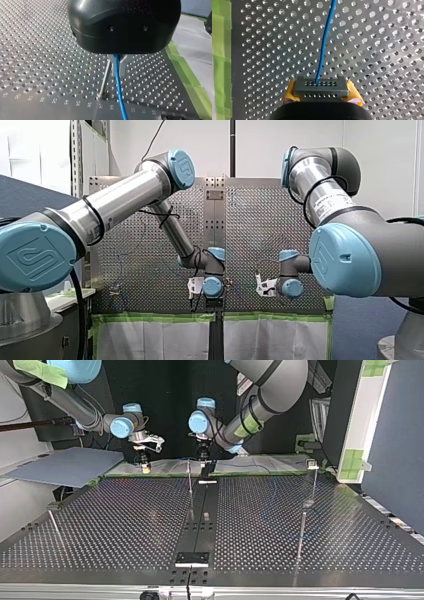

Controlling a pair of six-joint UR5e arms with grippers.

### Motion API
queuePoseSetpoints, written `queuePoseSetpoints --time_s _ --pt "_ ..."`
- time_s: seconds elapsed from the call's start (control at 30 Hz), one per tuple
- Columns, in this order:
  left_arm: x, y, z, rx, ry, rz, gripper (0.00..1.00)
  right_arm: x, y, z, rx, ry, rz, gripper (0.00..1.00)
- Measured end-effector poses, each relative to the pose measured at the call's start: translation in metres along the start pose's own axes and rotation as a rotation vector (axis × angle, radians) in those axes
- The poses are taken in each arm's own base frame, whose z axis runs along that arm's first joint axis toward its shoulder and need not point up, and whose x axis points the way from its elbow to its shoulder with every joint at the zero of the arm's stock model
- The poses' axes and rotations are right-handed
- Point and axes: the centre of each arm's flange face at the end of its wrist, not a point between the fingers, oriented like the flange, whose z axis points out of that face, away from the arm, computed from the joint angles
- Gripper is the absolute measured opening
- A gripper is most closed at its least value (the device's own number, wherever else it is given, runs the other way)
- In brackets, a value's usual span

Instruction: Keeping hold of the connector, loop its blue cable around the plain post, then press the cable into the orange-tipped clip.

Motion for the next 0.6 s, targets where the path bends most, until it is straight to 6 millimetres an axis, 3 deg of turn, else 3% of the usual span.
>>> queuePoseSetpoints --time_s 0.6 --pt "-0.012 0.025 0.030 -0.014 -0.006 -0.011 0.00 0.007 0.002 0.008 -0.006 0.030 0.030 0.00"
